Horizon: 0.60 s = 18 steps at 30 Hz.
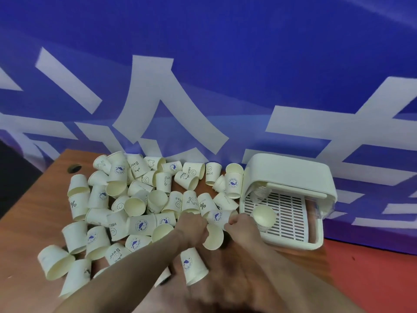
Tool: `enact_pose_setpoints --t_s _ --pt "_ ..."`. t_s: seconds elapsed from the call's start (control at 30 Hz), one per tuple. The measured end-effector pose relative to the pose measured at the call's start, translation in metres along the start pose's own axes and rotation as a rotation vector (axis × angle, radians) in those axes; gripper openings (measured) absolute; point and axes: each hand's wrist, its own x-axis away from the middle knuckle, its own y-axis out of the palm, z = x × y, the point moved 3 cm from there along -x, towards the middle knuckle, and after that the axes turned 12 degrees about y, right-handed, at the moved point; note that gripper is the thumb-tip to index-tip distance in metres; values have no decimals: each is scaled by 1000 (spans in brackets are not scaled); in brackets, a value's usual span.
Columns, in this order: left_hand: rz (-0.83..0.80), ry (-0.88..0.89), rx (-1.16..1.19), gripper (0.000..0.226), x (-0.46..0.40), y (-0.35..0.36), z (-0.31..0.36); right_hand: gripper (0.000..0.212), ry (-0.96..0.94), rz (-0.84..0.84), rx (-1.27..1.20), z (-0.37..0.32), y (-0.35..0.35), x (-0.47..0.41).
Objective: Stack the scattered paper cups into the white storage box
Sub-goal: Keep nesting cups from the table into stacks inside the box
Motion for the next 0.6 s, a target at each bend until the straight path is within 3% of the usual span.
enact_pose_setpoints --t_s 0.13,0.6 --pt "63 -58 49 36 9 -14 -3 11 -62 56 25 -7 -15 13" --pt "257 -224 281 26 8 -65 3 11 -193 342 95 8 -98 36"
